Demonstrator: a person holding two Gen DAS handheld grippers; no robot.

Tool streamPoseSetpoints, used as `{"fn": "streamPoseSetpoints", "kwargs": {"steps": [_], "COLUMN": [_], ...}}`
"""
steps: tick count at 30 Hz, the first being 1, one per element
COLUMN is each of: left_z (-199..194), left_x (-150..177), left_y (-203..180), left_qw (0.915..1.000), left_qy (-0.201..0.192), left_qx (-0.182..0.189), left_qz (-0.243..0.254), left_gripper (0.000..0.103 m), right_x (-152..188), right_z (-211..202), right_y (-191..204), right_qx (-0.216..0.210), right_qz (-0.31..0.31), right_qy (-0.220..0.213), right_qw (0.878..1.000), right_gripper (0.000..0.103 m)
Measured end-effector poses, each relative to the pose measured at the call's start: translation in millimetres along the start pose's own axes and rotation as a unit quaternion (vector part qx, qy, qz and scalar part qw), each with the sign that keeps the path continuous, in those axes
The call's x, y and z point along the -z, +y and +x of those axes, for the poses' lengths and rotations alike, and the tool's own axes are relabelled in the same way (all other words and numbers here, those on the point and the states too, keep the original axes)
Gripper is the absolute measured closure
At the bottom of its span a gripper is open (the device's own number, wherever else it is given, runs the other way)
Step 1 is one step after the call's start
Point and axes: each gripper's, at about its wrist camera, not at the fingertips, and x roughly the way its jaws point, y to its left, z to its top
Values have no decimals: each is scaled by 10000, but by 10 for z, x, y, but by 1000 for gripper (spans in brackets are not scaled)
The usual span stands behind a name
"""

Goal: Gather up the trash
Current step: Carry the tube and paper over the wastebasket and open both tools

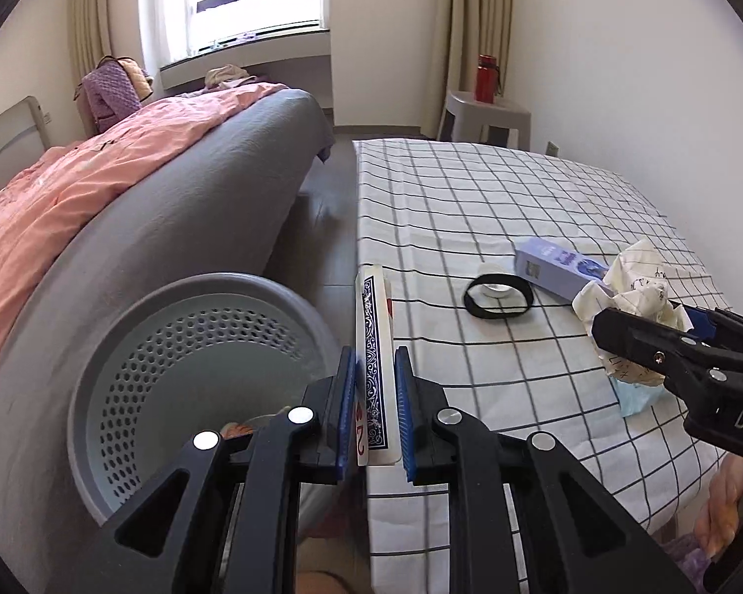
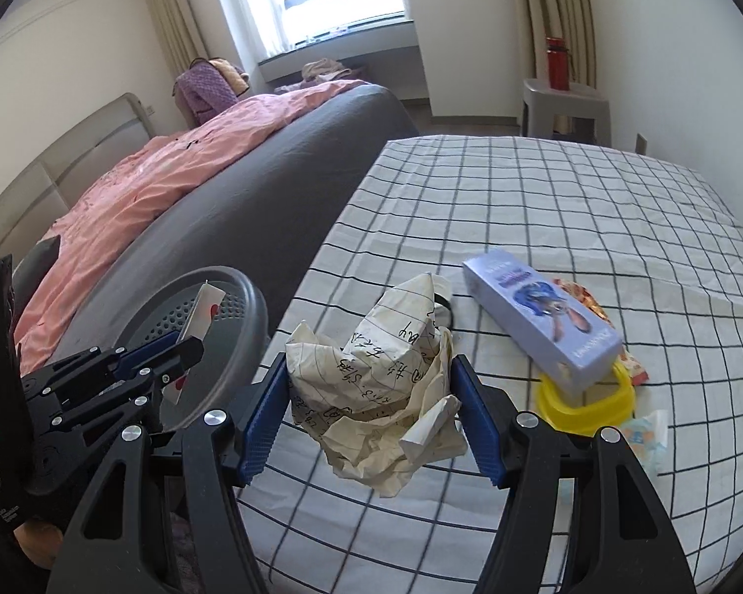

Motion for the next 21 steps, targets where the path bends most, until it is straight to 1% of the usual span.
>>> {"fn": "streamPoseSetpoints", "kwargs": {"steps": [4,7,11,14,17,19,21], "left_z": [-34,2,95,148,216,292,308], "left_x": [16,49,101,136,159,180,196], "left_y": [373,646,920,1060,1139,1188,1211], "left_qw": [9992,9975,9943,9920,9909,9901,9897], "left_qy": [-8,54,174,238,278,416,452], "left_qx": [-329,-487,-683,-756,-867,-853,-852], "left_qz": [-229,-508,-805,-978,-995,-1035,-1057], "left_gripper": [87,87,87,87,87,87,87], "right_x": [-131,-205,-273,-271,-236,-216,-199], "right_z": [210,351,518,631,742,819,889], "right_y": [363,625,893,1027,1108,1148,1184], "right_qx": [-312,-546,-831,-1024,-1133,-1208,-1258], "right_qz": [-300,-543,-803,-953,-1050,-1092,-1145], "right_qy": [80,125,212,288,371,445,525], "right_qw": [9990,9970,9931,9897,9873,9856,9840], "right_gripper": [40,40,40,40,40,39,39]}}
